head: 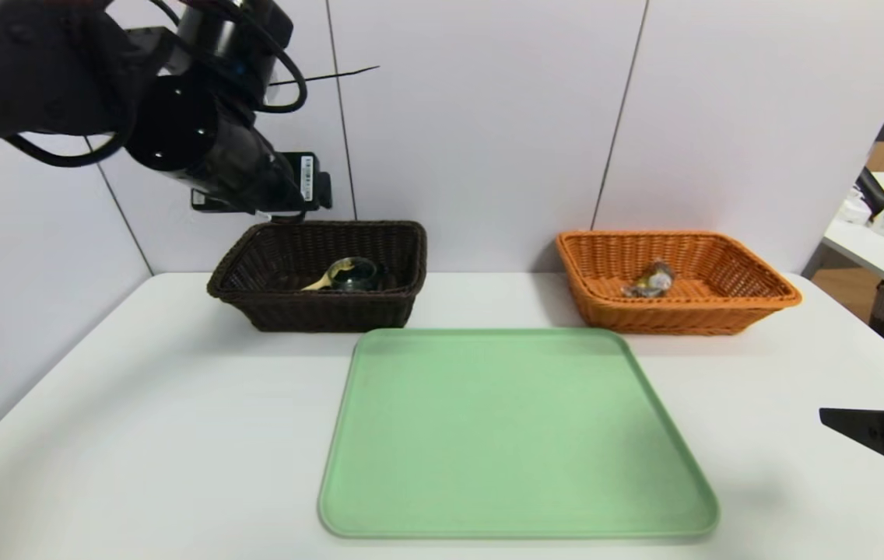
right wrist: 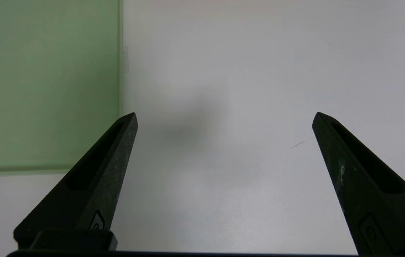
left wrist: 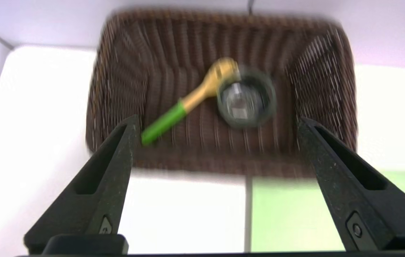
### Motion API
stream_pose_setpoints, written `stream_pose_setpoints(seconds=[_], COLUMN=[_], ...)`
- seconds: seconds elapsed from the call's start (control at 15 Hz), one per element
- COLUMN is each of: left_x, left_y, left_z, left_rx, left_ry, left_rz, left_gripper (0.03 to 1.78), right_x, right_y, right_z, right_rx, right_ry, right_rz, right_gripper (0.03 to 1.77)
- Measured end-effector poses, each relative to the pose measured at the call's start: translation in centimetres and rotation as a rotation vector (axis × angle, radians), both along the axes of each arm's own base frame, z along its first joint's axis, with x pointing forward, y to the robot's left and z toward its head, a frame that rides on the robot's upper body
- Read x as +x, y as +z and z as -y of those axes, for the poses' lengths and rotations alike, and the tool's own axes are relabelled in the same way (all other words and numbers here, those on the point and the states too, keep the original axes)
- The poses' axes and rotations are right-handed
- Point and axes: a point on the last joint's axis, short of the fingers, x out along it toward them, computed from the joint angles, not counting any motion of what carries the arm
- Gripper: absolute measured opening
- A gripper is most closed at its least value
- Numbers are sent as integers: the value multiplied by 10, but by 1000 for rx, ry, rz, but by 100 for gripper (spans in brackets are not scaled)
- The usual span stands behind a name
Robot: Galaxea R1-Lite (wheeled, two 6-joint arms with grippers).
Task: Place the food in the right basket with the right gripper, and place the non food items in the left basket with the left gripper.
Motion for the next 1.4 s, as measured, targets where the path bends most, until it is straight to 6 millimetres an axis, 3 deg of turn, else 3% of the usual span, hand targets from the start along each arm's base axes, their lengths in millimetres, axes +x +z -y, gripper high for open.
stream_pose_setpoints(seconds=[0.27, 0.53, 0.93, 1.2, 1.4], left_x=[-75, -136, -205, -248, -276], left_y=[25, 51, 39, 36, 14], left_z=[-20, -72, -128, -142, -146], left_rx=[-9, -62, -76, -115, -118], left_ry=[-34, 65, 271, 322, 329], left_rz=[-29, 56, 126, 217, 214], left_gripper=[163, 166, 167, 169, 169], right_x=[-6, -22, -57, -79, -97], right_y=[0, -5, -8, -14, -18], right_z=[3, 8, 19, 25, 27], right_rx=[6, 10, 20, 35, 47], right_ry=[-10, -20, -58, -96, -87], right_rz=[15, 31, 122, 181, 238], right_gripper=[169, 169, 169, 169, 169])
